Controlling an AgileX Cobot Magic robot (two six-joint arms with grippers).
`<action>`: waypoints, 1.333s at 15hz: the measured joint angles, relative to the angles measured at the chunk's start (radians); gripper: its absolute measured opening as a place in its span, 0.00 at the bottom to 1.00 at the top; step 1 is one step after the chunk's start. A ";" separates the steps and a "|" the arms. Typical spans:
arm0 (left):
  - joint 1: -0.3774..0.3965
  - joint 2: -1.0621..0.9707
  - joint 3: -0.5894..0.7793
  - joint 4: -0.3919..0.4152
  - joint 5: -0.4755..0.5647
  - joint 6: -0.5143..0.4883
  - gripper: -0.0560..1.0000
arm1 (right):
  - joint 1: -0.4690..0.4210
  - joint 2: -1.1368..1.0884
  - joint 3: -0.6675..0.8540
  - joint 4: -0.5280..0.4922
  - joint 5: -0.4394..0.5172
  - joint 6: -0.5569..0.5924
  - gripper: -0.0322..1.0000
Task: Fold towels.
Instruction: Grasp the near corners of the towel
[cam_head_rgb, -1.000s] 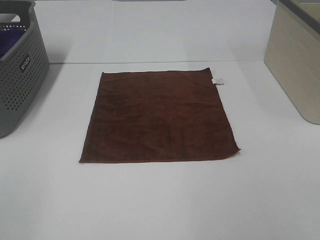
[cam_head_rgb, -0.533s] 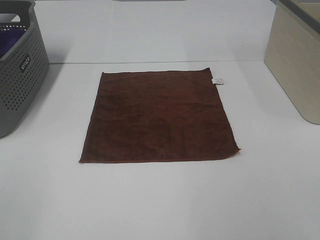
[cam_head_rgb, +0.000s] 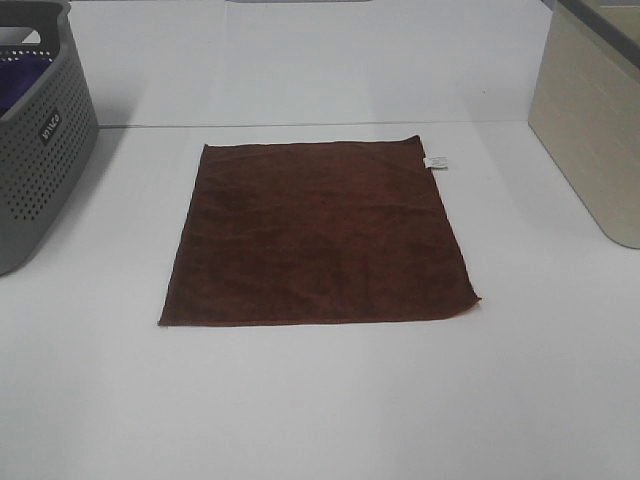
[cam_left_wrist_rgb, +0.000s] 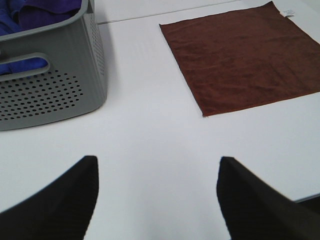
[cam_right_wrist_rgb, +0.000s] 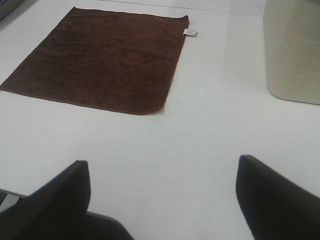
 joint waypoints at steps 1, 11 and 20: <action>0.000 0.000 0.000 0.000 0.000 0.000 0.67 | 0.000 0.000 0.000 0.000 0.000 0.000 0.77; 0.000 0.000 0.000 0.000 0.000 0.000 0.67 | 0.000 0.000 0.000 0.000 0.000 0.000 0.77; 0.000 0.000 0.000 0.000 0.000 0.000 0.67 | 0.000 0.000 0.000 0.000 0.000 0.000 0.77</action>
